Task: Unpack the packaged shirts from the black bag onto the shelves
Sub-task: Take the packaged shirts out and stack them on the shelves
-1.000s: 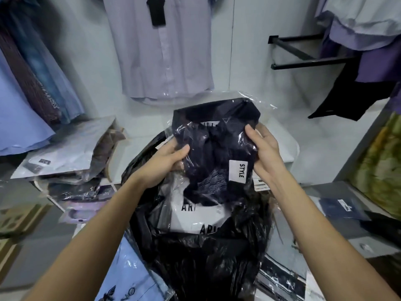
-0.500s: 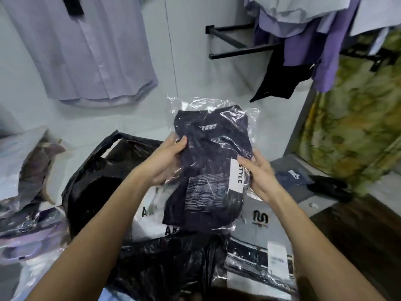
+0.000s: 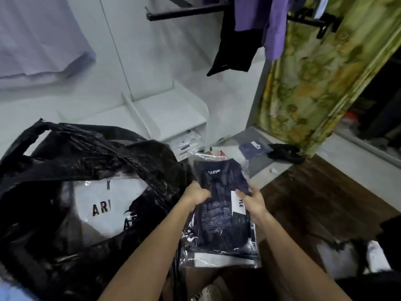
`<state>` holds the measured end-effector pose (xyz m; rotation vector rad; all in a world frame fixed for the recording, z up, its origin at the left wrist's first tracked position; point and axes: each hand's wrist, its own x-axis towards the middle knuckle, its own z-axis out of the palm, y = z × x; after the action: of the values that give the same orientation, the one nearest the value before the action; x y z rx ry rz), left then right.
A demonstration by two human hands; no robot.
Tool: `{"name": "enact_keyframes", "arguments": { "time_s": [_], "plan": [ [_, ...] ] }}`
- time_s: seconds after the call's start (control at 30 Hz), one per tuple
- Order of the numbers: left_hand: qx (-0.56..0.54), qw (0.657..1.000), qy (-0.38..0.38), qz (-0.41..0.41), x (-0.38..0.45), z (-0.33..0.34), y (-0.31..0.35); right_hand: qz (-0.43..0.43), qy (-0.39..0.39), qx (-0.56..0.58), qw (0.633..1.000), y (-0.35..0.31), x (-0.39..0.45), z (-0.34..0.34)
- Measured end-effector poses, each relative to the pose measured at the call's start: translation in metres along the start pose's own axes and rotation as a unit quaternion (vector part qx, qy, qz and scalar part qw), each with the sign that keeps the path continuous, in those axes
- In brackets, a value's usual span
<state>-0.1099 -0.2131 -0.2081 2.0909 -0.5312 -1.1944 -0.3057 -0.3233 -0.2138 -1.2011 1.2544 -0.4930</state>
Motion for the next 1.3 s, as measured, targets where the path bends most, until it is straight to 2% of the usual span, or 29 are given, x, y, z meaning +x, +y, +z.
{"name": "enact_keyframes", "arguments": {
  "time_s": [0.1, 0.2, 0.3, 0.4, 0.53, 0.63, 0.73, 0.8, 0.87, 0.97, 1.1, 1.17, 1.3],
  "plan": [
    [0.064, 0.997, 0.032, -0.003, -0.033, -0.001, 0.017, -0.001, 0.045, -0.048, 0.998, 0.01, 0.008, -0.008],
    [0.091, 0.995, 0.016, -0.042, -0.042, -0.004, 0.017, -0.002, 0.096, -0.09, 0.991, 0.005, -0.001, -0.018],
    [0.112, 0.99, 0.005, -0.089, -0.041, -0.005, 0.012, 0.013, 0.034, -0.156, 0.987, 0.006, -0.013, -0.027],
    [0.095, 0.989, -0.007, -0.11, -0.038, -0.001, 0.011, 0.079, -0.017, -0.289, 0.954, 0.009, -0.011, -0.032],
    [0.062, 0.988, -0.007, -0.139, -0.037, 0.011, 0.01, 0.079, -0.043, -0.335, 0.938, 0.0, -0.016, -0.028],
    [0.117, 0.981, 0.034, -0.154, -0.035, 0.029, 0.009, 0.105, -0.055, -0.257, 0.959, 0.007, -0.008, -0.025],
    [0.103, 0.977, 0.088, -0.162, -0.037, 0.044, 0.013, 0.119, -0.064, -0.146, 0.98, 0.03, 0.015, -0.032],
    [0.093, 0.977, 0.108, -0.156, -0.038, 0.05, 0.013, 0.111, -0.066, -0.106, 0.986, 0.02, 0.007, -0.031],
    [0.075, 0.981, 0.106, -0.147, -0.035, 0.052, 0.012, 0.108, -0.078, -0.086, 0.987, 0.014, 0.002, -0.028],
    [-0.018, 0.99, 0.072, -0.122, -0.031, 0.049, 0.009, 0.165, -0.088, -0.046, 0.981, 0.005, -0.007, -0.025],
    [-0.101, 0.987, 0.033, -0.12, -0.034, 0.038, 0.006, 0.183, -0.136, 0.002, 0.974, -0.001, -0.01, -0.031],
    [-0.102, 0.988, 0.03, -0.111, -0.034, 0.038, 0.007, 0.178, -0.15, 0.015, 0.972, -0.002, -0.007, -0.034],
    [-0.037, 0.995, 0.063, -0.069, -0.037, 0.045, 0.022, 0.159, -0.162, 0.035, 0.973, -0.011, -0.009, -0.038]
  ]
}}
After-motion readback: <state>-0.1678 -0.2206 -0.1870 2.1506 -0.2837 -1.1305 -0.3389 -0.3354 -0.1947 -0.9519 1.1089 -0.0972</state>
